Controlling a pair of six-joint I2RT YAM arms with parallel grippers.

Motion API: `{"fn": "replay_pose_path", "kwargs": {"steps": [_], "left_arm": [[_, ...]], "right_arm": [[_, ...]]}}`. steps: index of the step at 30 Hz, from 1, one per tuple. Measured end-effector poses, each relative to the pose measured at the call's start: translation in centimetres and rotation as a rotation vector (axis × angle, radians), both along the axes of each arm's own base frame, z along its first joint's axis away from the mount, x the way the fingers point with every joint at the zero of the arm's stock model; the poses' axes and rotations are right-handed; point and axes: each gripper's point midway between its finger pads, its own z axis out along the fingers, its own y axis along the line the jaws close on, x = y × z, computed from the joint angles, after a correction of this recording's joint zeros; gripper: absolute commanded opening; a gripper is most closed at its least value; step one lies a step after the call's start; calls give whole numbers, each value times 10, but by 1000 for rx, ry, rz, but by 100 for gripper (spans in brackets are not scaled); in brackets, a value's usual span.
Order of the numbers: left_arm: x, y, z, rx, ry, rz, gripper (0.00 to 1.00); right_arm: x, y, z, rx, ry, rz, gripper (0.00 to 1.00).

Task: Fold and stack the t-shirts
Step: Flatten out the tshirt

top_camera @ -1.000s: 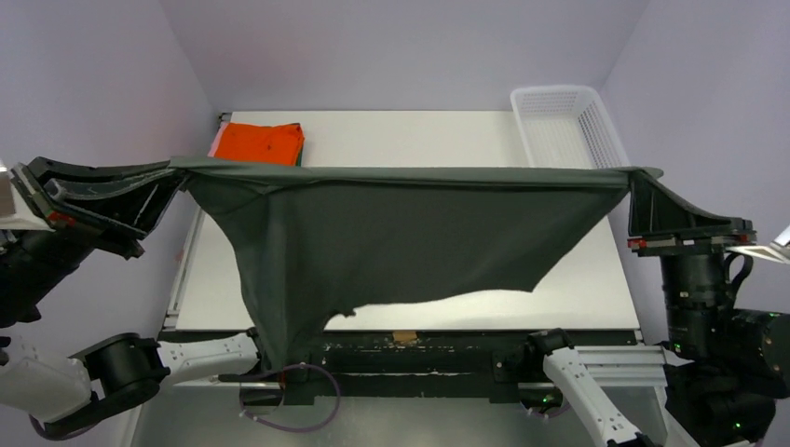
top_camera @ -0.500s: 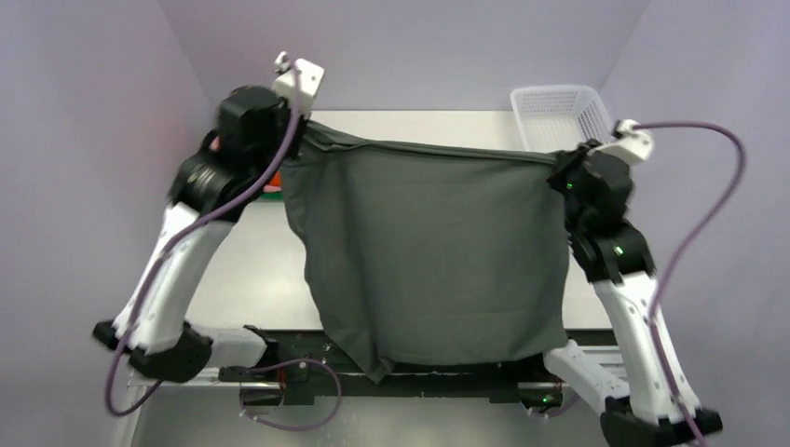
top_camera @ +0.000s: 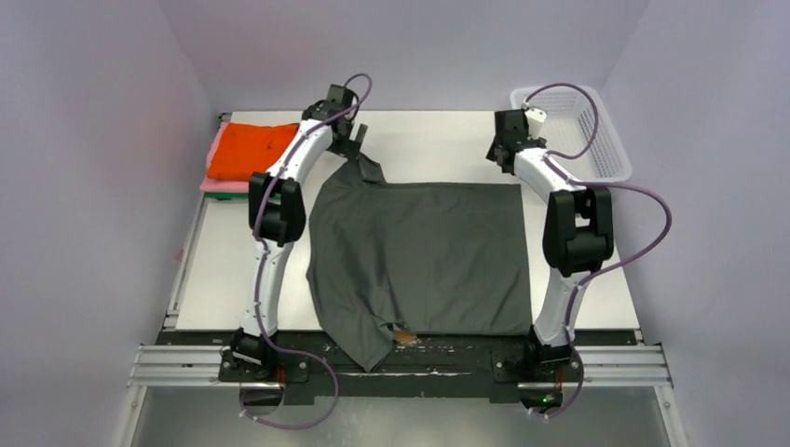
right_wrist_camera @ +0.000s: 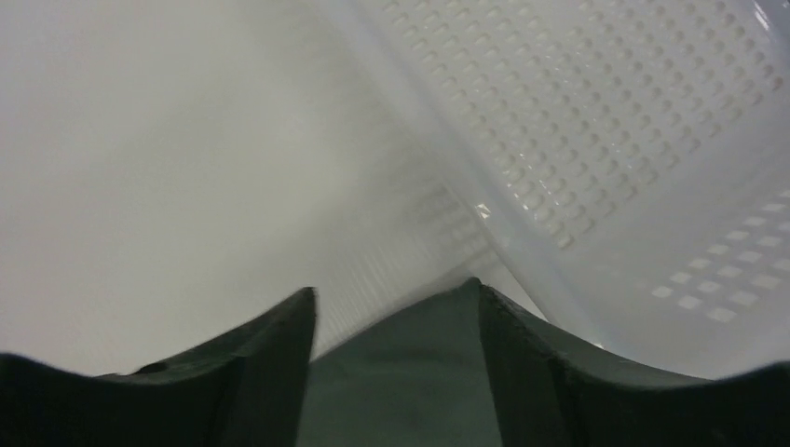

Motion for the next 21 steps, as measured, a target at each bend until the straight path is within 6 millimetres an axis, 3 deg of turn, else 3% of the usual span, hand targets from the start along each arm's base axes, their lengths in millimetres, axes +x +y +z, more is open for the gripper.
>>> {"fn": "replay_pose_path", "kwargs": {"steps": [3, 5, 10, 11, 14, 17, 21], "left_arm": [[-18, 20, -21, -34, 49, 53, 100], [-35, 26, -13, -70, 64, 81, 100], [-40, 0, 62, -252, -54, 102, 100], [-43, -6, 76, -299, -71, 101, 100], [-66, -27, 97, -440, -75, 80, 100], [-95, -47, 83, -584, 6, 76, 100], [-110, -70, 37, -723, 136, 120, 100]], "right_arm": [[7, 3, -6, 9, 8, 13, 81], [0, 5, 2, 22, -9, 25, 81], [-30, 12, 34, 80, -67, 70, 84], [-35, 14, 37, 92, -75, 80, 95], [-58, 23, 33, 146, -78, 127, 99], [-86, 33, 4, 203, -19, 176, 99], [-108, 44, -29, 264, 57, 211, 99]]}}
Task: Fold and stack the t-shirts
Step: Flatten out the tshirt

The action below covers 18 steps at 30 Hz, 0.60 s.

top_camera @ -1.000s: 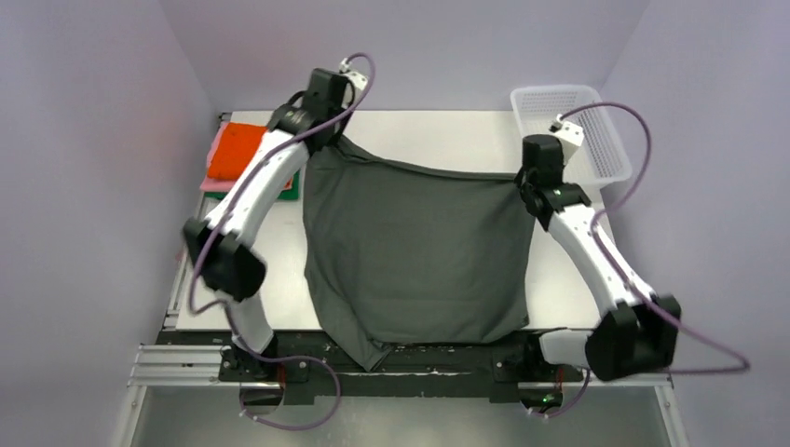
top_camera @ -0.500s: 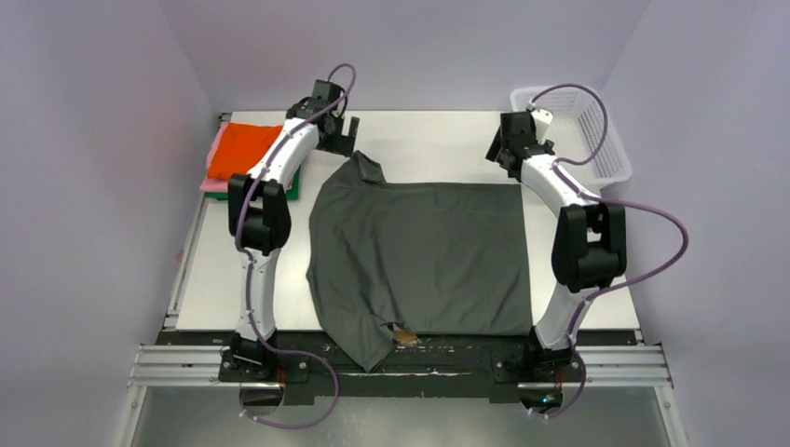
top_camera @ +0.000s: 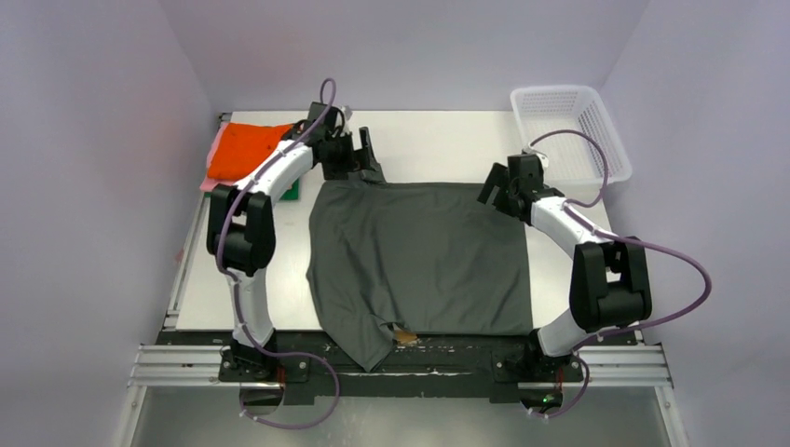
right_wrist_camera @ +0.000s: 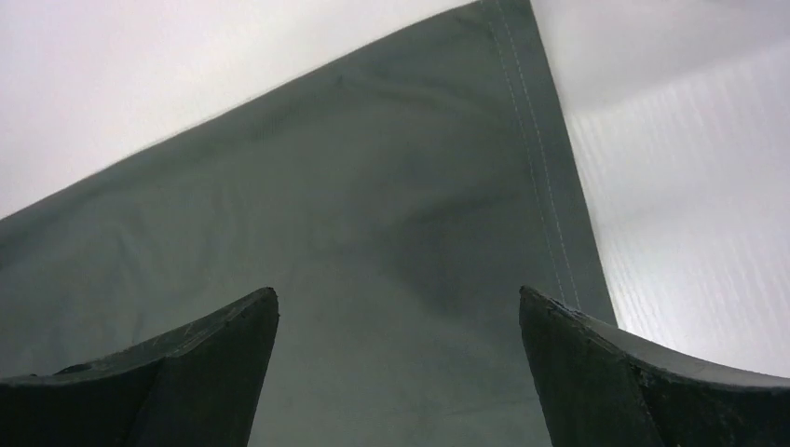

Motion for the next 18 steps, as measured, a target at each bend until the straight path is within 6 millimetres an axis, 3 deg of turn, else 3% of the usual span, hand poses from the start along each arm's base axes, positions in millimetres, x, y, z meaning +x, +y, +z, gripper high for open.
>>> {"fn": "replay_pose_path", "kwargs": {"steps": [4, 11, 18], "left_arm": [[5, -19, -40, -109, 105, 34, 100], [23, -34, -73, -189, 171, 96, 100], [62, -54, -68, -281, 132, 112, 100]], "right_arm": [[-2, 8, -7, 40, 9, 24, 99], [5, 14, -3, 71, -23, 33, 99], [6, 14, -6, 74, -19, 26, 99]]}}
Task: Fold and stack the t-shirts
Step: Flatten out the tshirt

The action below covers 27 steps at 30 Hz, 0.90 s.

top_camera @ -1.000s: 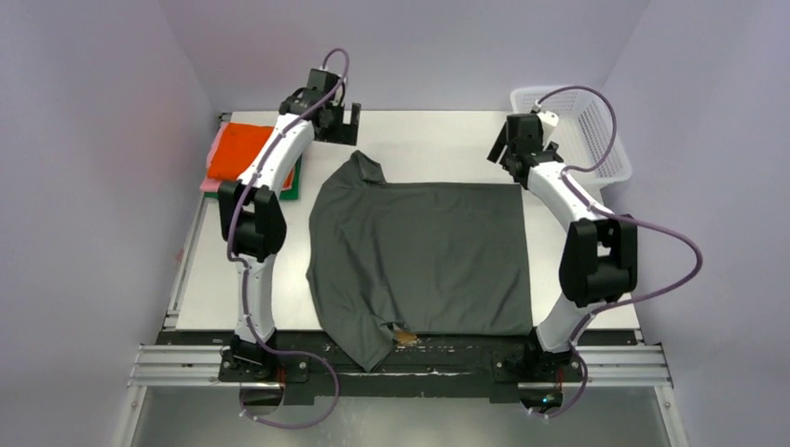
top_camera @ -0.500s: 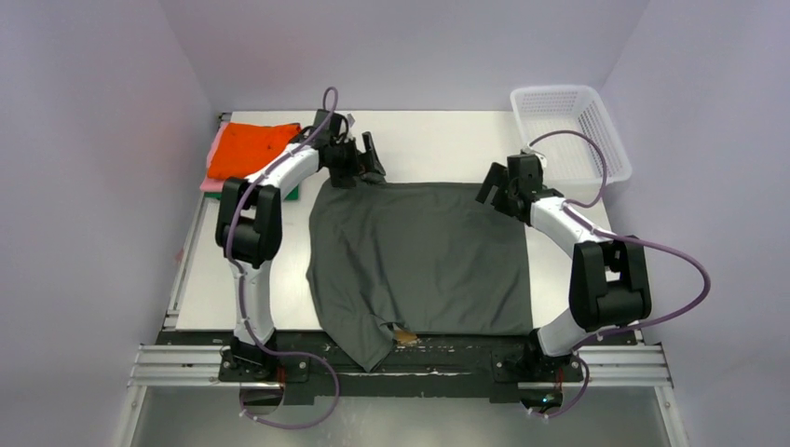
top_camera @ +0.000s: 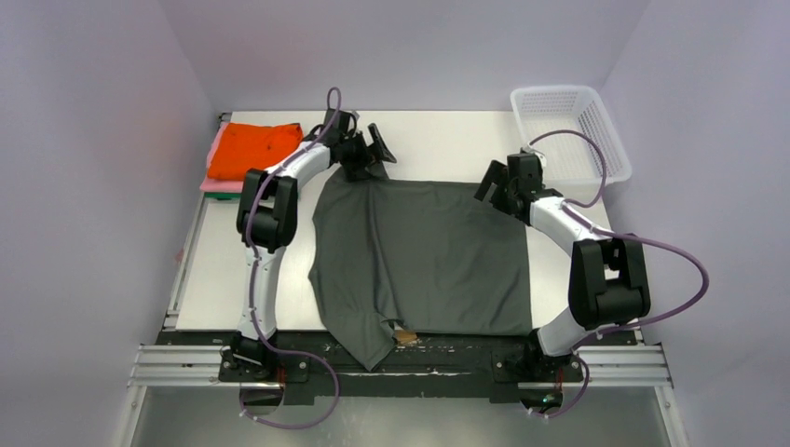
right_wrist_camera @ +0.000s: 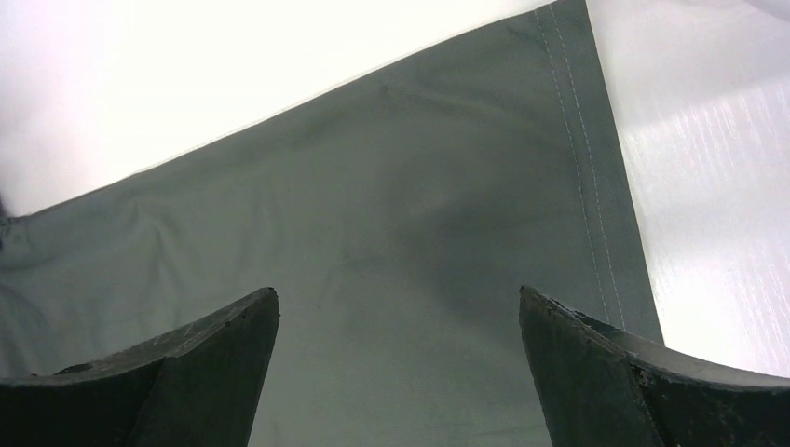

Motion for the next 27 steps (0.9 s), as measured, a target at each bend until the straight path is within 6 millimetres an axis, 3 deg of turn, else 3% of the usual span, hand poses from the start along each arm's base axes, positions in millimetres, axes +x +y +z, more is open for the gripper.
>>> {"fn": "replay_pose_path", "kwargs": {"steps": [5, 10, 14, 16, 18, 20, 24, 26, 27], "left_arm": [[35, -19, 7, -49, -57, 10, 100], [77, -41, 35, -94, -169, 11, 100], [73, -40, 47, -76, -189, -10, 100], [50, -25, 41, -7, -146, -7, 100], [7, -3, 40, 91, -79, -3, 100], [-45, 26, 56, 187, -51, 12, 100], [-135, 56, 106, 256, -130, 35, 100], [-172, 62, 114, 263, -156, 30, 100], [-190, 65, 107, 275, -147, 22, 100]], "right_arm": [[0, -2, -12, -11, 30, -6, 99], [0, -5, -19, -28, 51, -19, 99], [-1, -9, -18, -47, 56, -35, 99], [-2, -10, -19, -50, 62, -35, 99], [-5, -9, -17, -54, 66, -32, 99], [-7, -7, -12, -56, 60, -27, 99], [-18, 2, 1, -54, 29, 0, 99], [-27, 7, 3, -53, 28, 14, 99], [-33, 9, 1, -53, 35, 22, 99]]}}
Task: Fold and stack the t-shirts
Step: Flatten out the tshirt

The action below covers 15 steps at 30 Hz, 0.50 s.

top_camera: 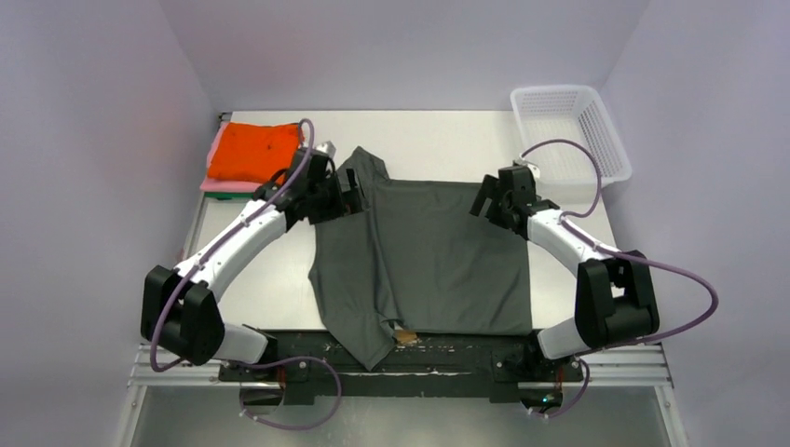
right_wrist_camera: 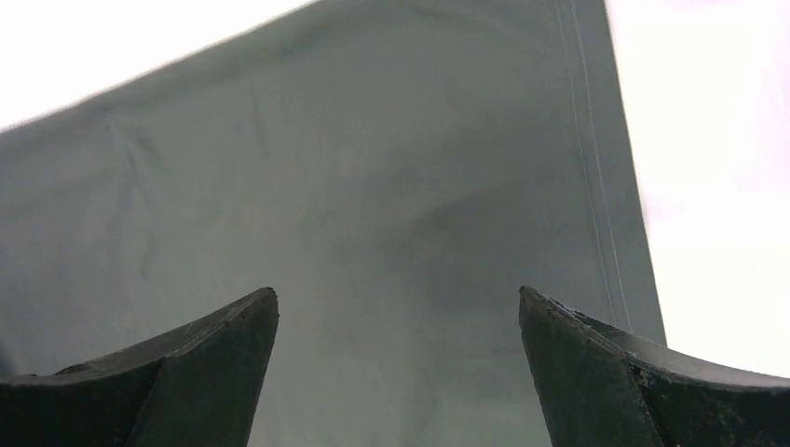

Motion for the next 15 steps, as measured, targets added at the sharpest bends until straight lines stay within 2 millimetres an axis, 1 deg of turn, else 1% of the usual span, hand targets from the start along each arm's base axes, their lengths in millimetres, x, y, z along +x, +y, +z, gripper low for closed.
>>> {"fn": "replay_pose_path", "kwargs": {"steps": [1, 2, 3, 6, 8, 11, 12, 15], "left_arm": [[-13, 2, -10, 15, 22, -7, 100], [-22, 2, -20, 27, 46, -14, 100], [-30, 4, -35, 44, 85, -18, 100], [-47, 10, -91, 110, 240, -13, 100], [-54, 13, -116, 140, 317, -6, 100], [-50, 15, -139, 171, 393, 9, 100], [-47, 14, -139, 174, 418, 20, 100], [-18, 11, -139, 161, 428, 49, 100]], "right_arm": [[-6, 2, -4, 0, 9, 6, 99], [-12, 3, -8, 3, 21, 10, 99], [-20, 3, -15, 7, 41, 15, 99], [-42, 1, -36, 9, 101, 16, 99], [-51, 3, -46, 21, 134, 23, 99], [-54, 7, -52, 44, 150, 31, 99], [-53, 8, -52, 47, 149, 33, 99], [-47, 10, -53, 51, 137, 35, 99]]}}
